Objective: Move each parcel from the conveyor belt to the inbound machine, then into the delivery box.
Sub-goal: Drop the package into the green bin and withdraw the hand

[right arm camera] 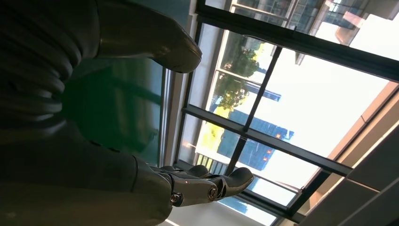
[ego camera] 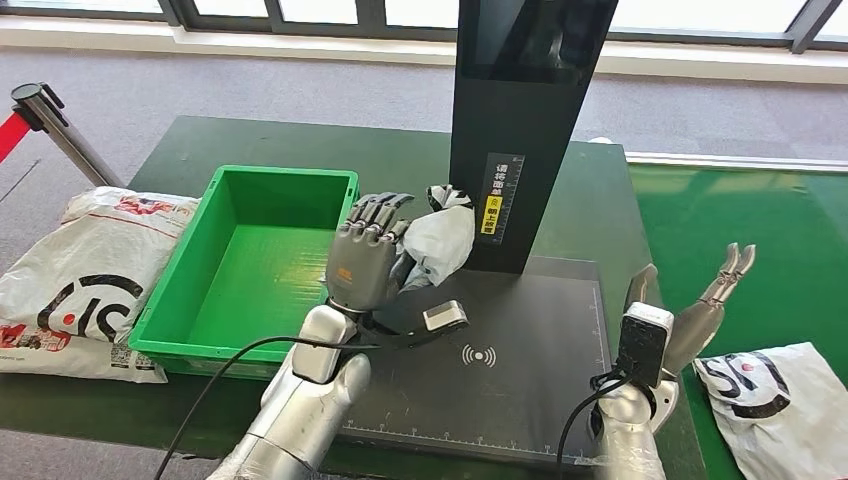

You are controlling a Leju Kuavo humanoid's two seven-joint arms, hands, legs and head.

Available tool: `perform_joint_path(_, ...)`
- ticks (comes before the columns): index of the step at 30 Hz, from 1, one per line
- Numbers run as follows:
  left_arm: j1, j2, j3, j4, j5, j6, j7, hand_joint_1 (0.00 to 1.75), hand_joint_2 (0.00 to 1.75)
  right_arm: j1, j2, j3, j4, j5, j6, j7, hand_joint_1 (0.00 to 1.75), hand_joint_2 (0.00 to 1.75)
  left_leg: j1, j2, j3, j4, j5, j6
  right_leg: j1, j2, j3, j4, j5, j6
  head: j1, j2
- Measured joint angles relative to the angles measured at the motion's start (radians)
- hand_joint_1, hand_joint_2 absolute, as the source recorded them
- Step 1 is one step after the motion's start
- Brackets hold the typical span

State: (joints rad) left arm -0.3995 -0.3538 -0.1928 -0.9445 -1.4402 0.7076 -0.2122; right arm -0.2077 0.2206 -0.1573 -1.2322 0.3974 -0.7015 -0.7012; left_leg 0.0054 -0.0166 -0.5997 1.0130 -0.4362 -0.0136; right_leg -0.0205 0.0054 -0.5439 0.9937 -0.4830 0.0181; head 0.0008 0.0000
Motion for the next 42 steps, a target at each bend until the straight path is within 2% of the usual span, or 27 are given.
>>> perform_joint_path(5, 0.019, 0.004, 0.073, -0.099, 0.053, 0.0, -0.072, 1.75, 1.75, 0.0, 0.0, 0.0, 0.0, -0.002, 0.0, 0.0, 0.0, 1.75, 0.0, 0.0, 0.0, 0.0, 0.0, 0.0, 0.0, 0.0, 0.0, 0.0, 0.0, 0.0, 0.0, 0.0)
perform_joint_path(11, 0.033, 0.008, 0.135, -0.177, 0.083, 0.0, -0.103, 1.75, 1.75, 0.0, 0.0, 0.0, 0.0, -0.001, 0.0, 0.0, 0.0, 1.75, 0.0, 0.0, -0.001, 0.0, 0.0, 0.0, 0.0, 0.0, 0.0, 0.0, 0.0, 0.0, 0.0, 0.0)
perform_joint_path(14, 0.044, 0.011, 0.191, -0.239, 0.152, -0.001, -0.182, 1.75, 1.75, 0.002, 0.0, -0.002, -0.001, 0.0, 0.0, 0.0, 0.0, 1.75, 0.0, 0.001, -0.001, 0.0, 0.0, 0.0, 0.0, 0.001, -0.001, 0.0, 0.0, 0.0, 0.0, 0.0)
perform_joint_path(18, 0.063, 0.014, 0.306, -0.343, 0.256, -0.001, -0.308, 1.75, 1.75, 0.01, -0.002, -0.005, -0.003, -0.004, 0.0, 0.0, 0.0, 1.75, 0.0, 0.001, -0.001, 0.0, 0.0, 0.0, 0.0, 0.001, -0.001, 0.0, 0.0, 0.0, 0.0, 0.0)
perform_joint_path(21, 0.073, 0.016, 0.387, -0.405, 0.305, -0.001, -0.362, 1.75, 1.75, 0.013, -0.003, -0.005, -0.003, -0.008, 0.0, 0.0, 0.0, 1.75, 0.001, 0.001, -0.001, 0.0, 0.0, 0.0, 0.001, 0.001, -0.002, 0.0, 0.0, -0.001, 0.0, 0.0)
perform_joint_path(25, 0.078, 0.016, 0.489, -0.442, 0.331, -0.001, -0.392, 1.75, 1.75, 0.013, -0.003, -0.005, -0.003, -0.012, 0.0, 0.0, 0.0, 1.75, 0.001, 0.001, -0.001, 0.0, 0.0, 0.0, 0.001, 0.001, -0.001, 0.0, -0.001, -0.001, 0.0, 0.0)
perform_joint_path(29, 0.077, 0.013, 0.583, -0.431, 0.283, -0.001, -0.366, 1.74, 1.75, 0.013, -0.003, -0.005, -0.003, -0.013, 0.0, 0.0, 0.0, 1.75, 0.001, 0.001, -0.001, 0.0, 0.0, 0.0, 0.0, 0.001, -0.001, 0.0, -0.001, -0.001, 0.0, 0.0)
perform_joint_path(31, 0.074, 0.013, 0.625, -0.411, 0.263, -0.001, -0.355, 0.87, 1.75, 0.014, -0.003, -0.005, -0.003, -0.013, 0.0, 0.0, 0.0, 1.75, 0.001, 0.001, -0.001, 0.0, 0.0, 0.0, 0.0, 0.001, -0.001, 0.0, -0.001, -0.001, 0.0, 0.0)
perform_joint_path(33, 0.068, 0.017, 0.666, -0.378, 0.261, -0.001, -0.364, 0.0, 0.87, 0.016, -0.003, -0.005, -0.003, -0.011, 0.001, 0.0, 0.0, 1.75, 0.001, 0.001, -0.001, 0.0, 0.0, 0.0, 0.0, 0.001, -0.002, 0.0, -0.001, -0.001, 0.0, 0.0)
perform_joint_path(35, 0.051, 0.019, 0.713, -0.328, 0.214, -0.001, -0.343, 0.0, 0.0, 0.017, -0.004, -0.005, -0.003, -0.012, 0.001, 0.0, 0.0, 1.75, 0.001, 0.001, -0.001, 0.0, 0.0, 0.0, 0.0, 0.0, -0.002, 0.0, 0.0, -0.001, 0.0, 0.0)
perform_joint_path(39, 0.032, 0.013, 0.747, -0.226, 0.092, -0.001, -0.165, 0.0, 0.0, 0.023, -0.006, -0.005, -0.004, -0.023, 0.001, 0.0, 0.0, 1.75, 0.001, 0.001, -0.001, 0.0, 0.0, 0.0, 0.0, 0.0, -0.002, 0.0, 0.0, -0.001, 0.0, 0.0)
perform_joint_path(40, 0.03, 0.011, 0.744, -0.2, 0.078, -0.001, -0.152, 0.0, 0.0, 0.026, -0.007, -0.005, -0.006, -0.02, 0.001, 0.0, 0.0, 1.75, 0.001, 0.001, -0.001, 0.0, 0.0, 0.0, 0.0, 0.0, -0.002, 0.0, 0.0, -0.001, 0.0, 0.0)
perform_joint_path(42, 0.022, 0.007, 0.743, -0.153, 0.063, -0.001, -0.175, 0.0, 0.0, 0.031, -0.008, -0.005, -0.008, -0.013, 0.001, 0.0, 0.0, 1.75, 0.001, 0.0, -0.002, 0.0, 0.0, 0.0, 0.0, 0.0, -0.002, 0.0, 0.0, -0.001, 0.0, 0.0)
